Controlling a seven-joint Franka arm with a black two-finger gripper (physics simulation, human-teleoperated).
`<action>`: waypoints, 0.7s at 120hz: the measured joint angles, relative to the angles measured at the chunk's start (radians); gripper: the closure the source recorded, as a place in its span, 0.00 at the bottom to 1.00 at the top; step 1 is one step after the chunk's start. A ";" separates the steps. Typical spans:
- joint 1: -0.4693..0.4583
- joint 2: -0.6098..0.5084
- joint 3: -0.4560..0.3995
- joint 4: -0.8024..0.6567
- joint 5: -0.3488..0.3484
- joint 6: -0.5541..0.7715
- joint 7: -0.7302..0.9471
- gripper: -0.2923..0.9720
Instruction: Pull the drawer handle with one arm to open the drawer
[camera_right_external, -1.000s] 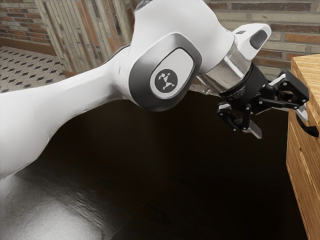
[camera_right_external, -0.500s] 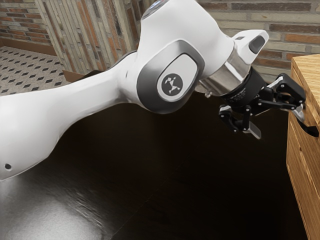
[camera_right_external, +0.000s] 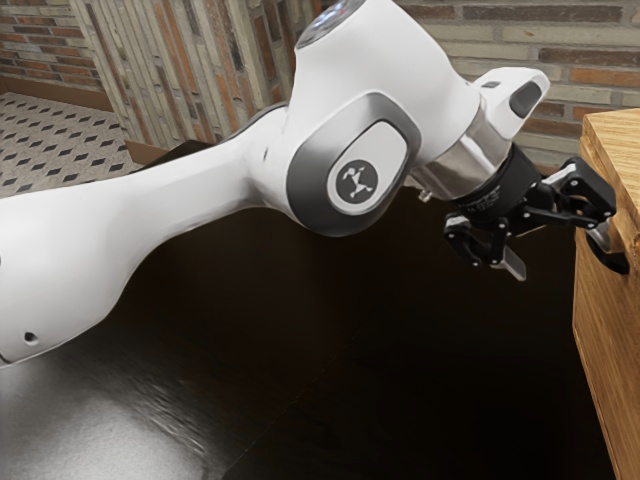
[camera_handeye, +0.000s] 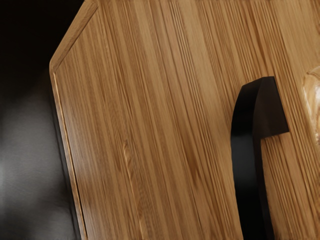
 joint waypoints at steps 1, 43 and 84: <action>0.001 -0.002 0.000 -0.002 0.001 0.000 0.000 0.23; 0.008 -0.063 0.001 -0.061 0.014 -0.007 0.001 0.23; 0.045 -0.113 0.004 -0.117 0.015 -0.009 0.001 0.23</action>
